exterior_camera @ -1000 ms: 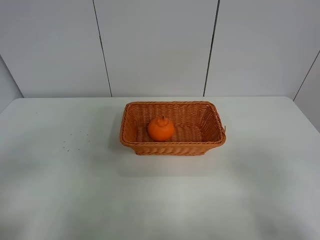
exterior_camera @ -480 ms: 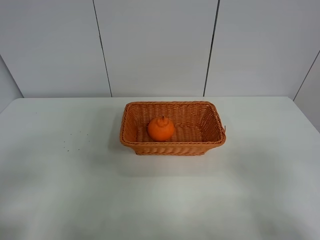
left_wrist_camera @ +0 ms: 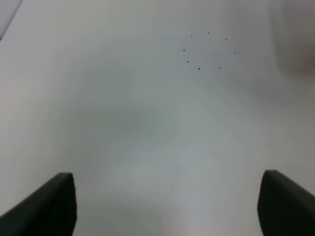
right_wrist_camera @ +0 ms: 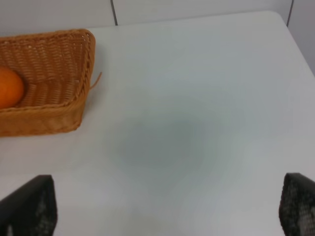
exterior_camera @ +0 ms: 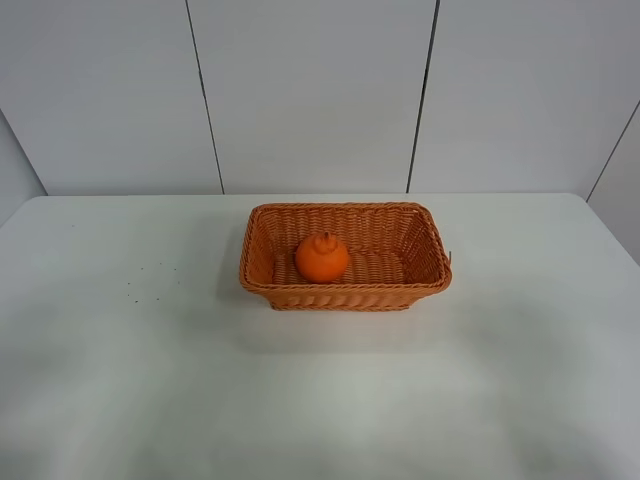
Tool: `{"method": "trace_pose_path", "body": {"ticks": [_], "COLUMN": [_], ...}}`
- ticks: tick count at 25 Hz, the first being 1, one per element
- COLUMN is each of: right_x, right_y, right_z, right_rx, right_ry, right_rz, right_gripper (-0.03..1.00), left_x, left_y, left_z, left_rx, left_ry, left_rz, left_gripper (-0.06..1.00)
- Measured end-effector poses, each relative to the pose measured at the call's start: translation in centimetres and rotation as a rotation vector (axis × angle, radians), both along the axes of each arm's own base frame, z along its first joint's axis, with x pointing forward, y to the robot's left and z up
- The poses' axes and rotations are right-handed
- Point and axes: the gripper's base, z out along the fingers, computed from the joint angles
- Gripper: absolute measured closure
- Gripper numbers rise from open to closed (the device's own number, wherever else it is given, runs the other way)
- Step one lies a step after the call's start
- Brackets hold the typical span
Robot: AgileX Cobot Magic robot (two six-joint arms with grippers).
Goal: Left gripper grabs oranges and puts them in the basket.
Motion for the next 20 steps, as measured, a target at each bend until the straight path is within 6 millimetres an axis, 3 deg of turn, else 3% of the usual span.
{"method": "trace_pose_path", "body": {"ticks": [20], "right_x": [0.0], "right_y": [0.0], "right_z": [0.0], "right_rx": [0.0], "right_ry": [0.0], "right_rz": [0.0], "right_gripper": [0.27], "left_x": [0.02], "left_y": [-0.01], "left_z": [-0.05], "left_rx": [0.0], "left_ry": [0.002], "left_rz": [-0.001], "left_gripper": [0.1]}}
